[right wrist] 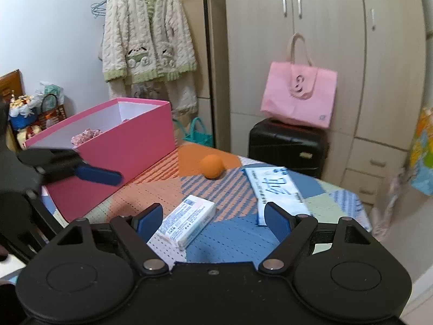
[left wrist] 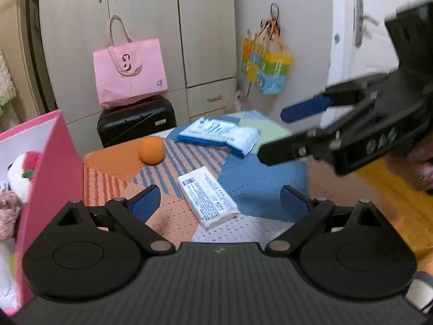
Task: Organize soft objects
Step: 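Move the left tool toward the white wipes packet while the right tool approaches the orange ball, then close the left gripper on the small white packet while the right gripper grasps the orange ball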
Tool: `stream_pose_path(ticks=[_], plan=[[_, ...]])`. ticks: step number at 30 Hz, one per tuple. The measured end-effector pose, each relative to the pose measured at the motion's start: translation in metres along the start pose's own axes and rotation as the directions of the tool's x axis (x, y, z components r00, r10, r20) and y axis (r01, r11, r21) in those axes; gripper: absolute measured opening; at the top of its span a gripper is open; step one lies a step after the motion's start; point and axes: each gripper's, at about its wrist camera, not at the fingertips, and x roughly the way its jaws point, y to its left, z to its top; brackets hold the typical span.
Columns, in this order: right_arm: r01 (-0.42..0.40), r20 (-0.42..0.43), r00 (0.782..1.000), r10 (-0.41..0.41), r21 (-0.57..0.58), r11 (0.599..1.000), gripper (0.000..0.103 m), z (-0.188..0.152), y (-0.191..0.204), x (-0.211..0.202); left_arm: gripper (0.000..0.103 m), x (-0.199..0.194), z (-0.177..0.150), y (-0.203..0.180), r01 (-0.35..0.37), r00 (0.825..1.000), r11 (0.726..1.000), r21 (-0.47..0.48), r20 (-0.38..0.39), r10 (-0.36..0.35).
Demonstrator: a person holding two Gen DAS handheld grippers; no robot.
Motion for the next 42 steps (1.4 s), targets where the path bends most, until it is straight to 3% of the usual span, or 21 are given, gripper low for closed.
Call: stream_pose_path(ticks=[2, 12, 15, 16, 20, 23, 31, 35, 42], plan=[[-0.021, -0.019, 1.000, 0.021, 0.025, 0.999, 0.085, 0.003, -0.005, 0.011, 0.095, 0.016, -0.002, 0.001, -0.013, 1.000, 1.000, -0.011, -0.010, 0.012], [-0.157, -0.064, 0.985, 0.158, 0.021, 0.987, 0.080, 0.027, -0.021, 0.069, 0.090, 0.061, -0.004, 0.026, -0.012, 0.999, 0.961, -0.277, -0.035, 0.003], [-0.203, -0.062, 0.978, 0.199, -0.052, 0.978, 0.075, 0.036, -0.021, 0.082, 0.079, 0.065, -0.007, 0.019, -0.049, 0.998, 0.964, -0.260, -0.051, 0.037], [-0.212, -0.065, 0.976, 0.207, -0.075, 0.974, 0.074, 0.039, -0.020, 0.088, 0.070, 0.068, -0.009, 0.016, -0.066, 0.997, 0.967, -0.248, -0.063, 0.052], [-0.214, -0.093, 0.975, 0.204, -0.109, 0.971, 0.073, 0.050, -0.021, 0.113, 0.053, 0.071, -0.009, 0.010, -0.091, 0.995, 0.973, -0.210, -0.056, 0.081], [-0.219, -0.120, 0.971, 0.205, -0.113, 0.969, 0.072, 0.053, -0.025, 0.135, 0.046, 0.073, -0.008, 0.011, -0.095, 0.995, 0.974, -0.207, -0.059, 0.085], [-0.245, -0.146, 0.962, 0.232, -0.083, 0.966, 0.070, 0.053, -0.030, 0.178, 0.039, 0.071, -0.009, 0.018, -0.091, 0.995, 0.975, -0.203, -0.062, 0.080], [-0.222, -0.145, 0.967, 0.208, -0.084, 0.971, 0.042, 0.050, -0.030, 0.186, 0.039, 0.072, -0.008, 0.021, -0.102, 0.994, 0.972, -0.211, -0.062, 0.091], [-0.206, -0.117, 0.972, 0.203, -0.016, 0.978, 0.041, 0.044, -0.037, 0.170, 0.039, 0.067, -0.009, 0.027, -0.098, 0.994, 0.960, -0.263, -0.068, 0.083]])
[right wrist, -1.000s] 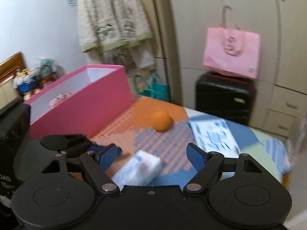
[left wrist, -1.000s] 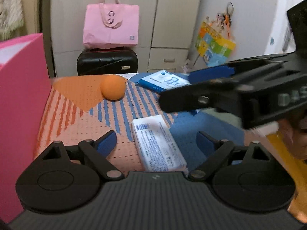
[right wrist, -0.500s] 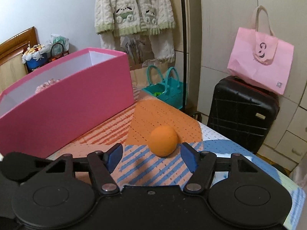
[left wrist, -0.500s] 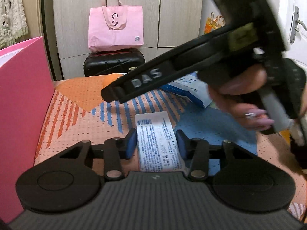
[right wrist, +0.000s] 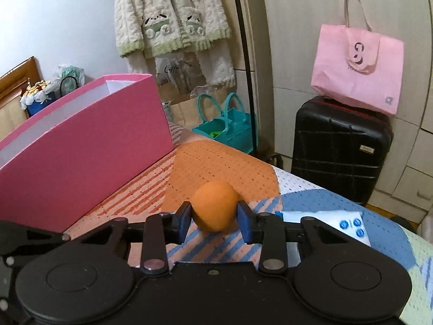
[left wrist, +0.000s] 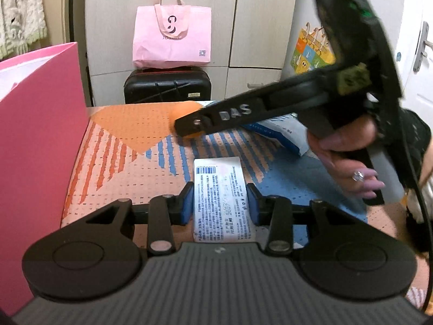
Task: Organize soft objects
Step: 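Close the left gripper on the small white packet while the right gripper grasps the orange ball, then carry the small packet in the left gripper while the right gripper carries the ball over the box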
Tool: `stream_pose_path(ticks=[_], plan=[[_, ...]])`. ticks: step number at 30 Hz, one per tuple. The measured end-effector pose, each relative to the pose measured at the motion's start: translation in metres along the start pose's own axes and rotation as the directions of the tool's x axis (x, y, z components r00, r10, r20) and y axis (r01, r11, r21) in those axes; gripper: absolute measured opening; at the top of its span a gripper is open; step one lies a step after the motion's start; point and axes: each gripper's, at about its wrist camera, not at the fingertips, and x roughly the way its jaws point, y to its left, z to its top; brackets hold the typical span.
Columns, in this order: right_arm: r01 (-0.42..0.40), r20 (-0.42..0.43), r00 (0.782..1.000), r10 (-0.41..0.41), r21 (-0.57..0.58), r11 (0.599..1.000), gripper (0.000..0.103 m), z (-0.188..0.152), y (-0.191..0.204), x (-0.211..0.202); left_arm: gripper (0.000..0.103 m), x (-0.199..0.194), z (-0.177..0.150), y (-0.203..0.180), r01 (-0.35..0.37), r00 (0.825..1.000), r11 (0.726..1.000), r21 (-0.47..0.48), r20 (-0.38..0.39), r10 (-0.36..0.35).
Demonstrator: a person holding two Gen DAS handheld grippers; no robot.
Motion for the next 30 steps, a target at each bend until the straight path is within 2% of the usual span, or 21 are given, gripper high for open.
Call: stream_pose_path(ticks=[16, 21, 30], plan=[[0.091, 0.051, 0.994, -0.091, 0.009, 0.996, 0.041, -0.031, 0.035, -0.060, 0.039, -0.038, -0.006, 0.008, 0.010, 1.000, 0.999, -0.050, 0.013, -0.009], [0.087, 0.046, 0.995, -0.091, 0.072, 0.994, 0.041, -0.045, 0.040, -0.078, 0.038, -0.056, -0.010, 0.008, 0.031, 1.000, 0.999, -0.032, 0.006, -0.031], [0.149, 0.058, 0.986, -0.159, 0.152, 0.977, 0.041, -0.077, 0.060, -0.113, 0.038, -0.081, -0.017, 0.012, 0.070, 0.997, 0.997, -0.029, -0.036, -0.071]])
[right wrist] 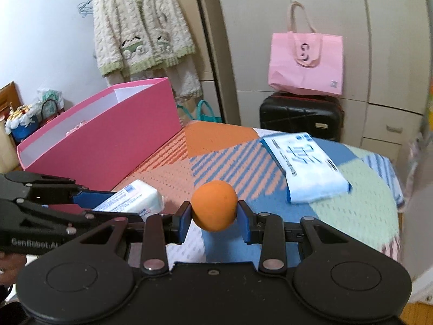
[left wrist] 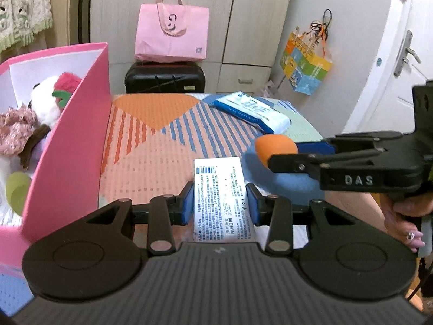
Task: Organize soft objects
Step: 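Carry the small packet in the left gripper while the right gripper carries the ball over the box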
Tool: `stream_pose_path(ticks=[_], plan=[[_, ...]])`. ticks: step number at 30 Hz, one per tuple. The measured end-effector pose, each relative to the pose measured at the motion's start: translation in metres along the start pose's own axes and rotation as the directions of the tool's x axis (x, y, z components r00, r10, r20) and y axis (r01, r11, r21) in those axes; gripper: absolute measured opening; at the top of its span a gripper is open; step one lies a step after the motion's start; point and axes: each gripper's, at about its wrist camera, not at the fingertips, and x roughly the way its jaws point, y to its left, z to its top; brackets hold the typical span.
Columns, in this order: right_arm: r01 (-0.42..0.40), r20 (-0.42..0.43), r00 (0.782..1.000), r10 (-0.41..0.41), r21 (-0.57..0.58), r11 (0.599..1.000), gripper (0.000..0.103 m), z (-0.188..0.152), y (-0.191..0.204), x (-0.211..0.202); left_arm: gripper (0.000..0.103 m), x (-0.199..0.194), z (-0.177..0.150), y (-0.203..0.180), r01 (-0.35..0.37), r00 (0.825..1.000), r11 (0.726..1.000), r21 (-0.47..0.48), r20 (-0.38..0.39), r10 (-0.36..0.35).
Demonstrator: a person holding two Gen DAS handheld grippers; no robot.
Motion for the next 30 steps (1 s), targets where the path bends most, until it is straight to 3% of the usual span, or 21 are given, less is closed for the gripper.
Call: stream_pose_path(ticks=[8, 19, 23, 26, 30], plan=[[0.037, -0.024, 0.999, -0.037, 0.019, 0.999, 0.041, -0.028, 0.032, -0.029, 0.038, -0.024, -0.014, 0.009, 0.075, 0.995, 0.997, -0.001, -0.059, -0.075], [-0.001, -0.060, 0.998, -0.002, -0.042, 0.999, 0.041, -0.032, 0.091, -0.065, 0.038, -0.089, -0.028, 0.025, 0.147, 0.984, 0.989, 0.030, -0.105, -0.143], [0.046, -0.059, 0.997, -0.049, -0.052, 0.998, 0.041, -0.025, 0.113, -0.079, 0.039, -0.127, -0.027, 0.032, 0.118, 0.992, 0.991, 0.059, -0.051, -0.115], [0.016, -0.054, 0.998, -0.019, -0.057, 0.998, 0.041, -0.019, 0.127, -0.089, 0.039, -0.154, -0.022, 0.035, 0.079, 0.997, 0.992, 0.100, 0.007, -0.081], [0.028, 0.034, 0.999, -0.024, -0.103, 0.994, 0.041, -0.007, 0.152, -0.108, 0.039, -0.180, -0.011, 0.051, 0.105, 0.994, 0.992, 0.076, 0.031, -0.107]])
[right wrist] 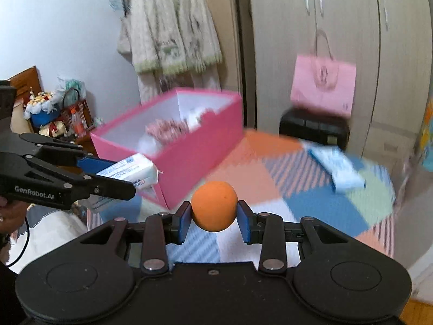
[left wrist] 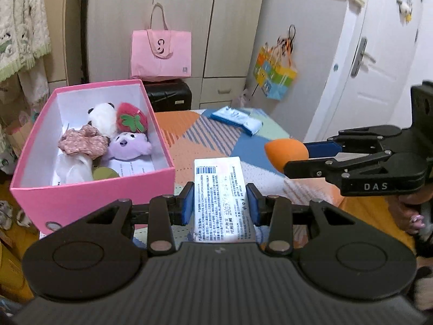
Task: Organize soft objects
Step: 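Carry the small packet in the left gripper while the right gripper carries the ball over the box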
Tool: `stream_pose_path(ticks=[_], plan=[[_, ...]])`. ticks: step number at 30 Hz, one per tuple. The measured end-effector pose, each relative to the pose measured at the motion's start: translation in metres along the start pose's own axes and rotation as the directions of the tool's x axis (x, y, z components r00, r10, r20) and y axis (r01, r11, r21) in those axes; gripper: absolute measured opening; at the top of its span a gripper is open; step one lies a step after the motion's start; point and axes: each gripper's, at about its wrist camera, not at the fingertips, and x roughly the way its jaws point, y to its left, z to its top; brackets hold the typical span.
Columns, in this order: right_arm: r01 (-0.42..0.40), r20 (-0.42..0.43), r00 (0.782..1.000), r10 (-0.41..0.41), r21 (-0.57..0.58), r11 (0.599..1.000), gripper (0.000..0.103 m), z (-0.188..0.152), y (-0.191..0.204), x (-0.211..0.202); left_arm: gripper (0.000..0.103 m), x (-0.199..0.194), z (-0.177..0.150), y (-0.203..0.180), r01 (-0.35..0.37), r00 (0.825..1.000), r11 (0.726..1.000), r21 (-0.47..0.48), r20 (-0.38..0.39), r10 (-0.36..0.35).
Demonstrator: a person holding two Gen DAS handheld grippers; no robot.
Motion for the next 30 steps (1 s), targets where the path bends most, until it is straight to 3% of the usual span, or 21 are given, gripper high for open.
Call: stream_pose_path(ticks=[5, 10, 13, 17, 24, 27, 30], plan=[[-0.054, 0.058, 0.997, 0.057, -0.061, 0.997, 0.041, 0.024, 0.025, -0.010, 0.039, -0.024, 0.011, 0.018, -0.004, 1.000, 1.000, -0.016, 0.013, 0.005], [-0.125, 0.042, 0.991, 0.130, -0.109, 0.986, 0.041, 0.045, 0.043, 0.004, 0.039, -0.035, 0.021, 0.034, -0.019, 1.000, 1.000, -0.012, -0.001, 0.019], [-0.117, 0.054, 0.991, 0.125, -0.131, 0.984, 0.042, 0.055, 0.053, 0.017, 0.039, -0.031, 0.028, 0.053, -0.011, 1.000, 0.998, -0.063, -0.005, 0.010], [-0.128, 0.058, 0.989, 0.139, -0.152, 0.980, 0.042, 0.069, 0.059, 0.040, 0.039, -0.018, 0.034, 0.079, -0.082, 0.996, 0.992, -0.096, 0.010, 0.084], [-0.086, 0.046, 0.994, 0.100, -0.235, 0.968, 0.042, 0.089, 0.069, 0.094, 0.039, 0.030, 0.044, 0.110, -0.135, 0.991, 0.982, -0.131, -0.016, 0.134], [-0.027, 0.055, 0.998, 0.042, -0.261, 0.965, 0.042, 0.096, 0.069, 0.120, 0.039, 0.052, 0.045, 0.121, -0.231, 0.973, 0.966, -0.114, -0.037, 0.228], [-0.046, 0.021, 0.998, 0.054, -0.263, 0.964, 0.042, 0.100, 0.067, 0.141, 0.039, 0.066, 0.047, 0.132, -0.290, 0.957, 0.953, -0.093, -0.056, 0.285]])
